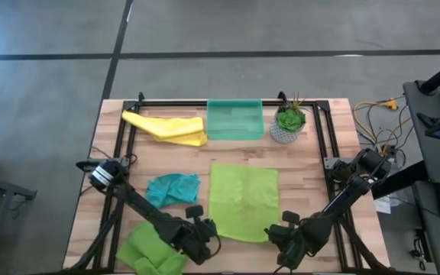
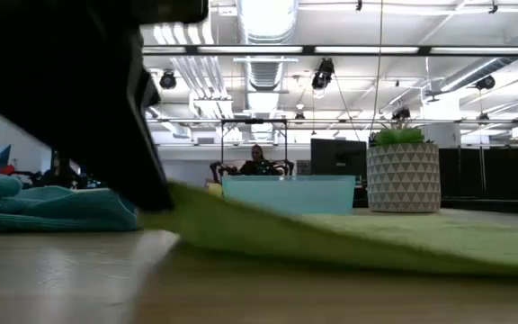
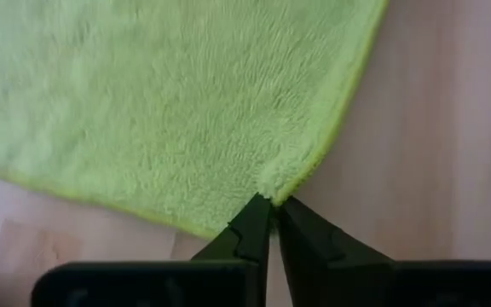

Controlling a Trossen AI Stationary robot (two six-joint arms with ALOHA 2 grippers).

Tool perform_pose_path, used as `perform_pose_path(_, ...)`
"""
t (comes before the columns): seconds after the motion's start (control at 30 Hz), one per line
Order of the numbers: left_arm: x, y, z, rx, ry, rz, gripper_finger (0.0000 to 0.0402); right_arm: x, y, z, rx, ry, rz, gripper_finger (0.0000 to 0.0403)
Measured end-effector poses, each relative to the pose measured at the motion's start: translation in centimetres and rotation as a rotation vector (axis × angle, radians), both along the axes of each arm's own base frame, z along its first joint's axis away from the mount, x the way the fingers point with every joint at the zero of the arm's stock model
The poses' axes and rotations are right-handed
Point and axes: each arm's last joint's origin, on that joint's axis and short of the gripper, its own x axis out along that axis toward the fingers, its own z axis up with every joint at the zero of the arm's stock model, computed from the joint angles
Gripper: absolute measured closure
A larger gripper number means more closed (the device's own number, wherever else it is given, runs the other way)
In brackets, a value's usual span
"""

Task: Fold microfiber towels
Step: Fold the light green microfiber cloth

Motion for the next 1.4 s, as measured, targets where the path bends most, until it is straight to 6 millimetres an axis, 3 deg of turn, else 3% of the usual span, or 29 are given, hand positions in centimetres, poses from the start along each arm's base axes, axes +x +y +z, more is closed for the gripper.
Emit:
perform_pose_path(0.23,-0.6,-0.1,2.5,-0.027,-0.011,-0.086,0.0400,0.0,0.0,0.0,0.012,0.002,-0.026,0.0394)
perform_pose_path(0.43,-1.0,-0.1,2.4,-0.065,0.061,-0.123,0.0400,-0.6,0.5,0.6,0.057,-0.004,-0.083,0.0394)
perform_pose_path(0.67,-1.1,-0.1,2.6,-0.091,0.075,-0.142,0.0400,-1.5,0.5,3.1,0.145,-0.036,-0.110,0.0394)
perform_pose_path(0.83,-1.3,0.0,3.3,-0.094,0.072,-0.177,0.0400,-1.5,-0.7,4.8,0.148,-0.069,-0.135,0.0394)
perform_pose_path(1.0,-1.5,0.6,4.3,-0.034,0.055,-0.214,0.0400,-1.2,-2.3,5.1,0.069,-0.048,-0.167,0.0394)
perform_pose_path(1.4,-0.8,3.4,4.2,0.097,0.104,-0.160,0.0400,0.1,-5.8,3.1,-0.020,-0.001,-0.203,0.0394)
